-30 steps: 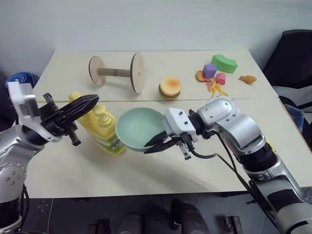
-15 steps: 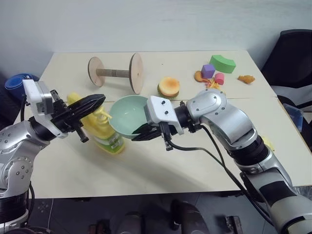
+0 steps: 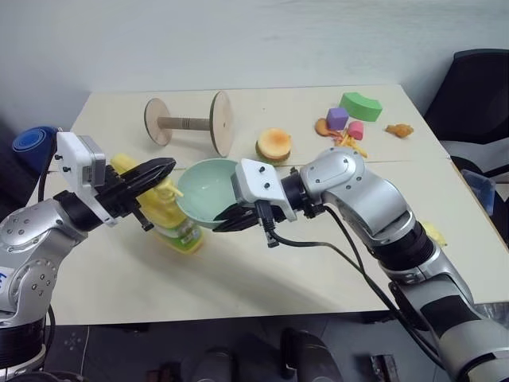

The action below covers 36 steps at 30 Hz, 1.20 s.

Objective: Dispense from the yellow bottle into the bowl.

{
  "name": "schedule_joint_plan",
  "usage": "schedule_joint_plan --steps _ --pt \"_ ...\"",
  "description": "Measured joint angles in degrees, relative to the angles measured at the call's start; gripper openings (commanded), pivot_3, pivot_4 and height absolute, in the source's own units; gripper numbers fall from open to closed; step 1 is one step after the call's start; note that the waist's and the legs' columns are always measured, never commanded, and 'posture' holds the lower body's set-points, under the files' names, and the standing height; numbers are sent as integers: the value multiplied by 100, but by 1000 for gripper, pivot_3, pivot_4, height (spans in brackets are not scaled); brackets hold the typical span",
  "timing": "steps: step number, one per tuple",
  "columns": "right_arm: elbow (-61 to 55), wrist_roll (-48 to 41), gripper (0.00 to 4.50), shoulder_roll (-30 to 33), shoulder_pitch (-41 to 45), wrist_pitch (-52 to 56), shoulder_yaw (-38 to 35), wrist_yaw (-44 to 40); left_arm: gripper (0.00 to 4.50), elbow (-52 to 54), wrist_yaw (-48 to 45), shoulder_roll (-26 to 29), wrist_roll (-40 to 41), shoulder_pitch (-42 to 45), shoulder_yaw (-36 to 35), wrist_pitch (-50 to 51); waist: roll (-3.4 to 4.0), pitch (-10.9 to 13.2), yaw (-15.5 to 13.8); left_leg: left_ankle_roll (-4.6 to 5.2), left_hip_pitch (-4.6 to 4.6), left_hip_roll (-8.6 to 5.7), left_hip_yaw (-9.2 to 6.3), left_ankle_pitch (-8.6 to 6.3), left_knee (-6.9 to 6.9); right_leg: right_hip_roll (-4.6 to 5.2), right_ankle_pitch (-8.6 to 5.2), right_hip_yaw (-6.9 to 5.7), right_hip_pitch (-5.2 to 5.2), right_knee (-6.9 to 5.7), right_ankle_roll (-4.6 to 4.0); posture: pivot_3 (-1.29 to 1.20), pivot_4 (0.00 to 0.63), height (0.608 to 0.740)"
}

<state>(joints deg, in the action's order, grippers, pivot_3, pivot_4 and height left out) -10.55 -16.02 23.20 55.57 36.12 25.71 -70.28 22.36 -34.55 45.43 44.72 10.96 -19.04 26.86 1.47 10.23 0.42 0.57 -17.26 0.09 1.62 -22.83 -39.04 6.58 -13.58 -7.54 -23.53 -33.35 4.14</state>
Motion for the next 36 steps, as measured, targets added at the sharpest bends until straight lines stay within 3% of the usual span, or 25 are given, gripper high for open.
schedule_joint_plan --steps 7,10,16,20,23,27,32,36 --pt "130 -65 0 14 19 -30 -80 -30 18 -44 78 -409 144 61 -205 -11 9 -6 -6 -2 -9 4 4 -1 0 0 -2 1 -13 -7 -3 0 150 740" --pt "206 -192 0 285 -292 -611 -397 -230 18 -146 -332 -495 635 -29 -626 -38 -38 20 -6 -4 -33 9 1 -3 0 -4 -2 -8 -27 -2 -3 0 150 740" --pt "1405 194 0 877 -1099 -2044 -822 -305 18 -147 -1470 95 1211 -976 -1556 206 -83 22 0 4 -102 2 1 -7 -4 -5 1 -16 -71 32 2 0 150 740" --pt "2914 630 0 1003 -1549 -3582 -891 -302 18 -131 -2549 434 620 -2261 -1690 -5 -82 27 67 7 -105 4 16 -8 -2 -17 2 -17 -71 41 4 0 150 740" --pt "3912 880 0 943 -1607 -4604 -921 -251 18 -272 -3011 440 13 -2720 -1634 -470 -83 37 114 8 -98 4 21 -1 -4 -13 4 -10 -74 47 1 0 150 740" --pt "5193 1084 0 759 -1613 -5690 -1050 -101 18 -450 -3043 -66 -773 -2983 -1257 -1265 -80 39 121 6 -93 18 30 -1 -4 -9 9 1 -82 37 -11 0 150 740" --pt "4984 506 1555 693 -1986 -5815 -1552 -370 1206 -581 -2749 -560 -1206 -3032 -893 -1630 -81 38 106 4 -100 32 29 -4 -3 -9 13 0 -87 27 -15 0 150 740" --pt "3303 -518 2954 923 -3090 -4929 -2134 -591 2467 -983 -2604 -814 -1672 -3106 -725 -2201 -79 38 42 17 -105 33 29 -15 -4 -5 15 -1 -86 40 -12 0 150 740"
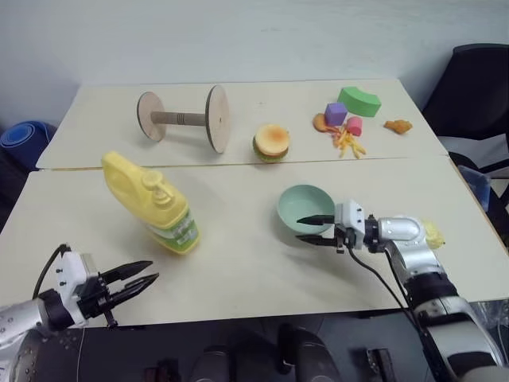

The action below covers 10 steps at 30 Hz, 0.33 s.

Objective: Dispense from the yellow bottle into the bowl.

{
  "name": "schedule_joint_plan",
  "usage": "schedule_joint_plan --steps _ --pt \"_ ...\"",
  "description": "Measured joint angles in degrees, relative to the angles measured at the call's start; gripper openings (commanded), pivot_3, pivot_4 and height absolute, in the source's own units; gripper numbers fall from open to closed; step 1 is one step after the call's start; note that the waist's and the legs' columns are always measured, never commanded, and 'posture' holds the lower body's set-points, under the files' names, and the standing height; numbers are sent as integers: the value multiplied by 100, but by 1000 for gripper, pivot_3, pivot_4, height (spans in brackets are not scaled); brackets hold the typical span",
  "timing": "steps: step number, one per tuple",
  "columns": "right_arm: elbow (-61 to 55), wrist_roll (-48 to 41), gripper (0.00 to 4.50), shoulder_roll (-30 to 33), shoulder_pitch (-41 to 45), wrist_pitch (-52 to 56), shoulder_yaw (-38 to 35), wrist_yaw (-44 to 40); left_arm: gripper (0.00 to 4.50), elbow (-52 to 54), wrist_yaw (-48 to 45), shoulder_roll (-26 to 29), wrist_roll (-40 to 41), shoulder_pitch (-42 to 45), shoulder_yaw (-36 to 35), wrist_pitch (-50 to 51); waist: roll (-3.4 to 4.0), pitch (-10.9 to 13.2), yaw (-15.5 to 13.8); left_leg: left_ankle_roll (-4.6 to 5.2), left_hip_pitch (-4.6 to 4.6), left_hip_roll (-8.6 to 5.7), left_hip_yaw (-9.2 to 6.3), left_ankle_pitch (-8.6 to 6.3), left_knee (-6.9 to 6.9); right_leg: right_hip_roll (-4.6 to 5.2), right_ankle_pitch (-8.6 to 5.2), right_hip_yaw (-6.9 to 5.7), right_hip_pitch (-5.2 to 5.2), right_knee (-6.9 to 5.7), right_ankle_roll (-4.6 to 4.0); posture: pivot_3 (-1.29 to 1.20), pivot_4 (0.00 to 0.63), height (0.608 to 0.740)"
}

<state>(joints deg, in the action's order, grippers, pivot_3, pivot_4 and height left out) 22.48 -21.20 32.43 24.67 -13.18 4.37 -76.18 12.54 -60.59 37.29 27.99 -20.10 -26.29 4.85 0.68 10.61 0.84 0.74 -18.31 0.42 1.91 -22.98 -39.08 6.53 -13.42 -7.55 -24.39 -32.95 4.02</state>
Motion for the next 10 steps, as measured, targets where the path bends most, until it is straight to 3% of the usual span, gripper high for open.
schedule_joint_plan --steps 2,5,10 --pt "-912 -446 3632 235 -709 510 -360 99 3105 -94 -22 -40 -150 -70 -5 -376 -4 -3 -77 2 4 2 3 -12 -1 0 -1 3 1 16 -1 0 150 740" --pt "-1982 -684 4485 556 -1821 743 -832 264 3152 -427 157 -195 -484 -105 -40 -1049 0 -6 -156 10 8 5 9 -27 0 1 -3 7 1 19 -4 0 150 740" --pt "-2291 -477 4485 635 -2935 307 -1293 436 3152 -938 563 -322 -1053 -207 10 -1655 -10 -7 -198 46 10 11 33 -44 0 0 4 14 -1 14 -10 0 150 740"
